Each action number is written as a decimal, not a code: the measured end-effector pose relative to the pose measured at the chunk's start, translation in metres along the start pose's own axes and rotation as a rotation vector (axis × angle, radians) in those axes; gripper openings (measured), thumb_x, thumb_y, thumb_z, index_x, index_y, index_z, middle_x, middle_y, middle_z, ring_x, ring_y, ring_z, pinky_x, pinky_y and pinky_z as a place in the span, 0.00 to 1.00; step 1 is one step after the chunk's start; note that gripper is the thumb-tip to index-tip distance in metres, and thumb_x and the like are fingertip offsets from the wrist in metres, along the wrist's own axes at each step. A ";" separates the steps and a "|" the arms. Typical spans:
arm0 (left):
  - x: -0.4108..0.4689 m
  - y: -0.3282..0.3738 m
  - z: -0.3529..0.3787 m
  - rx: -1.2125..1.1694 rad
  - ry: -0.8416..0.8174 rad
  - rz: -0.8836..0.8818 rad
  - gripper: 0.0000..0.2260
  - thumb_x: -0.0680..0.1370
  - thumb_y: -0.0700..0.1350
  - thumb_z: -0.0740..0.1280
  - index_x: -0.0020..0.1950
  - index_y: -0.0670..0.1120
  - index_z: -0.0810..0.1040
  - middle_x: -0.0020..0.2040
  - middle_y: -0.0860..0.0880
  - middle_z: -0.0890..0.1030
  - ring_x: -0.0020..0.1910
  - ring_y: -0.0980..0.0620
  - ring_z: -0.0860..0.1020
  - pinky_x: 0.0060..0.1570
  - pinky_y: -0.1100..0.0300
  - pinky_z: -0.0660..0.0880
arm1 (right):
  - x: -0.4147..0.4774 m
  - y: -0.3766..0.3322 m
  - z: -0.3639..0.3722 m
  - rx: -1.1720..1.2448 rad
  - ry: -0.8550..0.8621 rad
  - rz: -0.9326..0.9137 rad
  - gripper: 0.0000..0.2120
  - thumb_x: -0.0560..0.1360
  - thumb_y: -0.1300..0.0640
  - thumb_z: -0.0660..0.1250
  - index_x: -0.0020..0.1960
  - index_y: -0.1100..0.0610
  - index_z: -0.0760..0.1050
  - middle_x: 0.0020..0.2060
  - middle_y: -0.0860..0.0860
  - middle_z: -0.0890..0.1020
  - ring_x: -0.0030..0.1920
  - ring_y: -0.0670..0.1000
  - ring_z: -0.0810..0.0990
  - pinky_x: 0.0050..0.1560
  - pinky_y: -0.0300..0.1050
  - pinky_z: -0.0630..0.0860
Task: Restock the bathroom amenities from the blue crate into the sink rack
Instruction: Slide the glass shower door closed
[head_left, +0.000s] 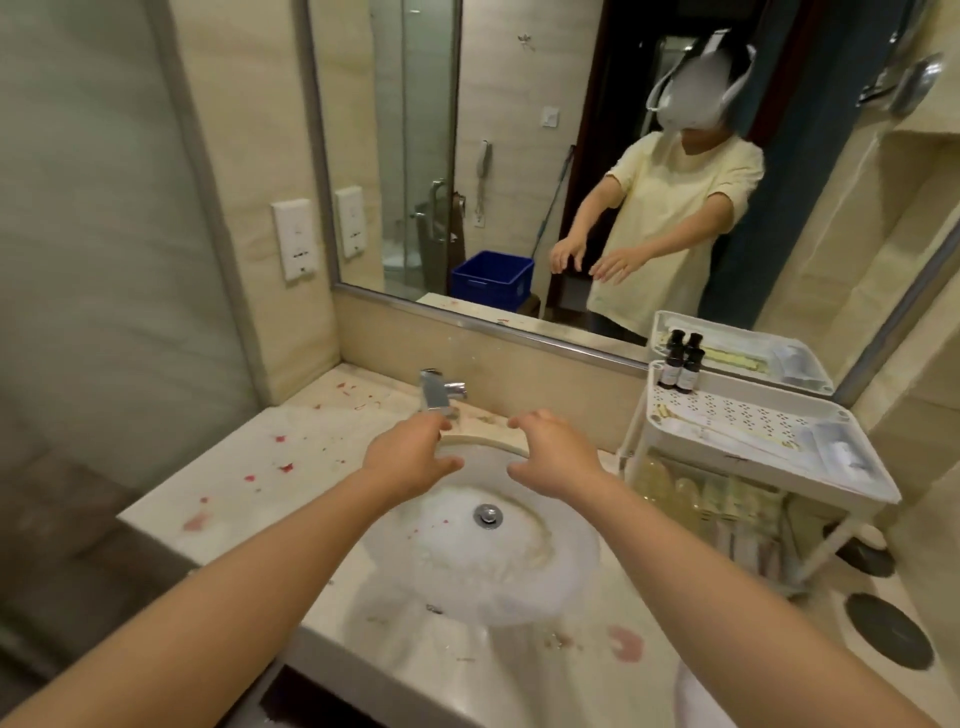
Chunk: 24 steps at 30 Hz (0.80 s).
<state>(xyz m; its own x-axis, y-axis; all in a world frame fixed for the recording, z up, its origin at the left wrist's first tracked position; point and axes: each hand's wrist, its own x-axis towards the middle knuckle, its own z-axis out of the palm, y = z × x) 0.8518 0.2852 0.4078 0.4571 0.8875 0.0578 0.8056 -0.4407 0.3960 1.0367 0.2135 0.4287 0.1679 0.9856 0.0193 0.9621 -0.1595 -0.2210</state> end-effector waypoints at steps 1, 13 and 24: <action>-0.011 -0.011 -0.003 0.021 0.004 -0.025 0.25 0.75 0.58 0.69 0.69 0.52 0.70 0.64 0.52 0.75 0.61 0.51 0.75 0.54 0.55 0.73 | -0.002 -0.013 0.005 -0.005 -0.013 -0.023 0.29 0.71 0.52 0.68 0.71 0.49 0.68 0.66 0.50 0.72 0.66 0.55 0.70 0.59 0.47 0.70; -0.149 -0.135 -0.035 0.107 0.051 -0.282 0.25 0.76 0.60 0.67 0.68 0.52 0.69 0.64 0.53 0.74 0.60 0.52 0.75 0.54 0.54 0.74 | -0.035 -0.171 0.067 -0.009 -0.135 -0.340 0.28 0.73 0.52 0.67 0.72 0.50 0.66 0.67 0.50 0.71 0.69 0.54 0.68 0.62 0.49 0.70; -0.281 -0.216 -0.068 0.105 0.132 -0.605 0.23 0.75 0.60 0.68 0.67 0.53 0.70 0.62 0.52 0.75 0.60 0.50 0.75 0.57 0.52 0.74 | -0.070 -0.312 0.112 0.024 -0.209 -0.666 0.25 0.73 0.50 0.66 0.69 0.50 0.69 0.65 0.51 0.73 0.66 0.55 0.70 0.60 0.50 0.72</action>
<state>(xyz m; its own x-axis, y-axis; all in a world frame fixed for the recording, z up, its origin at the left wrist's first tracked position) 0.5235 0.1399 0.3680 -0.1366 0.9901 -0.0329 0.9428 0.1401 0.3025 0.7005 0.2003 0.3868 -0.5035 0.8635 -0.0292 0.8403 0.4815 -0.2492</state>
